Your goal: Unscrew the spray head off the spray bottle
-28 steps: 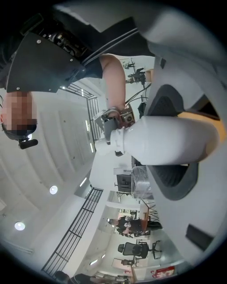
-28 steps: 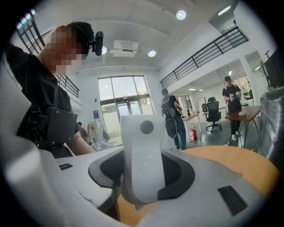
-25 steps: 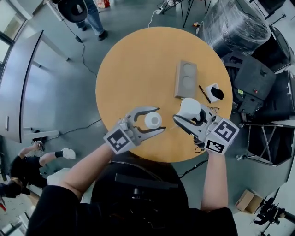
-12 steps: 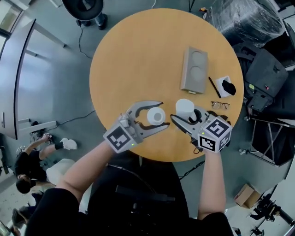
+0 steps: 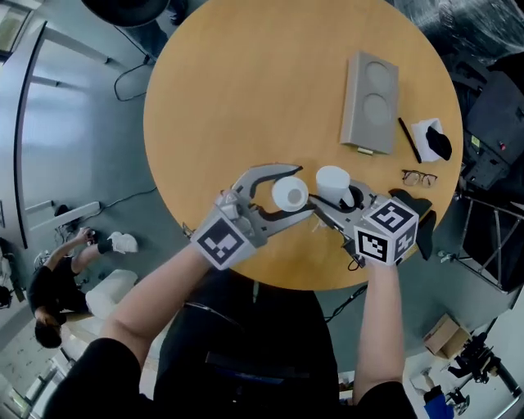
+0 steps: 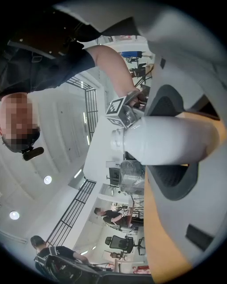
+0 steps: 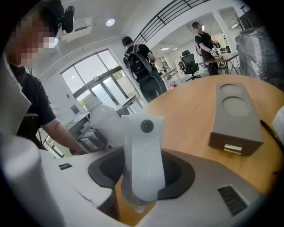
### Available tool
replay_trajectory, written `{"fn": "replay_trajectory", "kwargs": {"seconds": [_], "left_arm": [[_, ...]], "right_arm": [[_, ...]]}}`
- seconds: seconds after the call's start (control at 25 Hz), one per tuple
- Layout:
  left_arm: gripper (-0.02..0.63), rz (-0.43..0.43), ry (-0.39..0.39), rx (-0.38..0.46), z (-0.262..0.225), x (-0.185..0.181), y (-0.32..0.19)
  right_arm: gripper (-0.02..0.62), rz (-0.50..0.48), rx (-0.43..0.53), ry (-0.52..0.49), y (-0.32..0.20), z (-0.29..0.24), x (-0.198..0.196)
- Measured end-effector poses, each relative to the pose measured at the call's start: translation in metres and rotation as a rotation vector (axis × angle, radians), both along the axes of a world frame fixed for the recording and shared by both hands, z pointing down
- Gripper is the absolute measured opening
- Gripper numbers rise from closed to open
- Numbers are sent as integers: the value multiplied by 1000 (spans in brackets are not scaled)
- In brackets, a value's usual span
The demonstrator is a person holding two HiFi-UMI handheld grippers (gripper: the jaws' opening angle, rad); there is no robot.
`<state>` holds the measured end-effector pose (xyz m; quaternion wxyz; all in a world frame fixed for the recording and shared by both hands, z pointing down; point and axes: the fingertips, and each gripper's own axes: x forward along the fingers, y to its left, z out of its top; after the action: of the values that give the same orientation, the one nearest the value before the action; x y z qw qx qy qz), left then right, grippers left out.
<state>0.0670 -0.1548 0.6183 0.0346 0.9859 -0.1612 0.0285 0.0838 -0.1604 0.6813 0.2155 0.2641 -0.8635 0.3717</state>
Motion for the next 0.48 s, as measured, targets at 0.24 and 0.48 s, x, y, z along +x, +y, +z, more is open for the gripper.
{"fn": "replay_trajectory", "kwargs": {"seconds": [0.24,0.48], "left_arm": [[304,0,-17,-13,72,20,-16],[304,13,-40,-25,117,35,-30]], "right_arm": [[210,9,-60,82,-9,74,10],[210,24,-123,94,-12,116,22]]}}
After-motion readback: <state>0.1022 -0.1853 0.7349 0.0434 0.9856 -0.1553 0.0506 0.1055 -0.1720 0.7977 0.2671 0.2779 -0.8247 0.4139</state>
